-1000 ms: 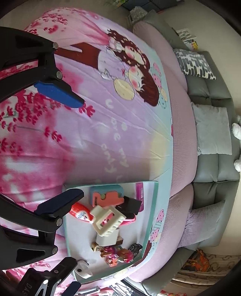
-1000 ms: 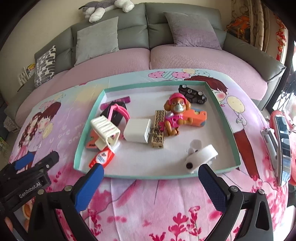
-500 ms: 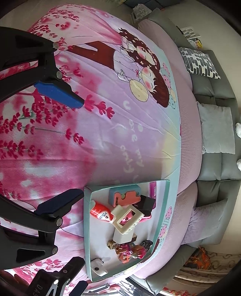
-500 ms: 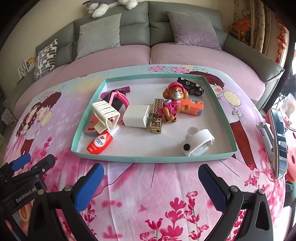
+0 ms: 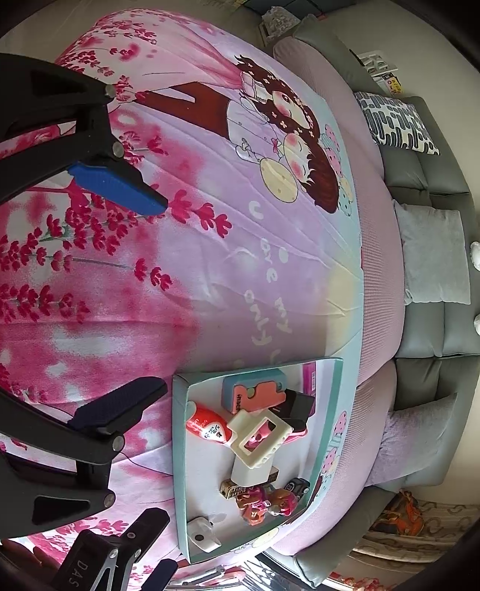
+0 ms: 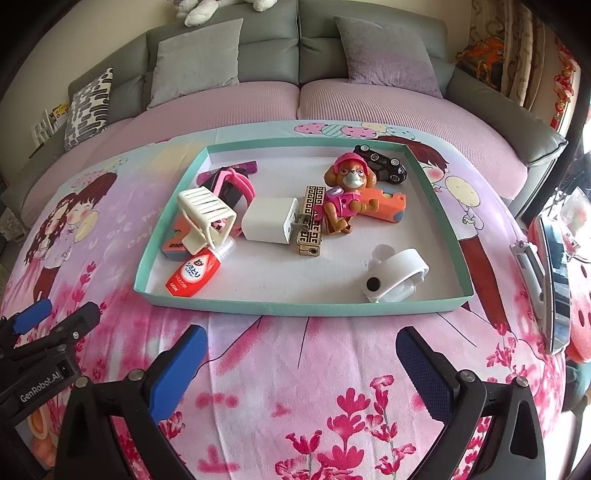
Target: Organize rigid objects
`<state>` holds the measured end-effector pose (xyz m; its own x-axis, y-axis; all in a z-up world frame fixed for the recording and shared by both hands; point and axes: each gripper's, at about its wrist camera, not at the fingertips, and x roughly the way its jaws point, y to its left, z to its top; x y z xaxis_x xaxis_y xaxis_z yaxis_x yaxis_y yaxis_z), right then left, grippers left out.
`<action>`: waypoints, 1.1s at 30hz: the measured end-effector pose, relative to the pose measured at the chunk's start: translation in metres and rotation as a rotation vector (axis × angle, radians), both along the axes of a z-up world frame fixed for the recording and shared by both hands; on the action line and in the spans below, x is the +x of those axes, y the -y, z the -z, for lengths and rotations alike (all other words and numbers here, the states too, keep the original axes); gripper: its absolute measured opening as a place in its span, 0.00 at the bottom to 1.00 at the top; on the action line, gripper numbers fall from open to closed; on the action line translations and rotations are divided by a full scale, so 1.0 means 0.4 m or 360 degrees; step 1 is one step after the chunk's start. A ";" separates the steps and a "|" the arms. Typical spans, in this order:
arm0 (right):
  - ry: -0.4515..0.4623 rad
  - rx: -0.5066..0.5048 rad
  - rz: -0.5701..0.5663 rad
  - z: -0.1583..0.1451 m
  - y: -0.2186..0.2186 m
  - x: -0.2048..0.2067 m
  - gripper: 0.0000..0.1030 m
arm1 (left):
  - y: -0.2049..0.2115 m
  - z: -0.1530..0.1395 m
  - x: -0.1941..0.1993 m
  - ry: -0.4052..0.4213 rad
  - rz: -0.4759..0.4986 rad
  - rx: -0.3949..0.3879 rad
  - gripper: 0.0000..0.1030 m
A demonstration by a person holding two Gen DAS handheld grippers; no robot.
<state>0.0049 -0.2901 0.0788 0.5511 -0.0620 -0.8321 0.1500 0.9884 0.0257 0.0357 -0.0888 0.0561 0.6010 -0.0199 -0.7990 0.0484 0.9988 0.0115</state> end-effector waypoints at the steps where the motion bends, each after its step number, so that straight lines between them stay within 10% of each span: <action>1: 0.0002 -0.0002 0.0000 0.000 0.000 0.000 1.00 | 0.000 -0.001 0.001 0.0001 -0.0001 -0.0001 0.87; 33: 0.0011 -0.0004 -0.0009 -0.011 -0.005 -0.002 1.00 | -0.001 -0.015 -0.001 0.0011 0.0000 0.0015 0.87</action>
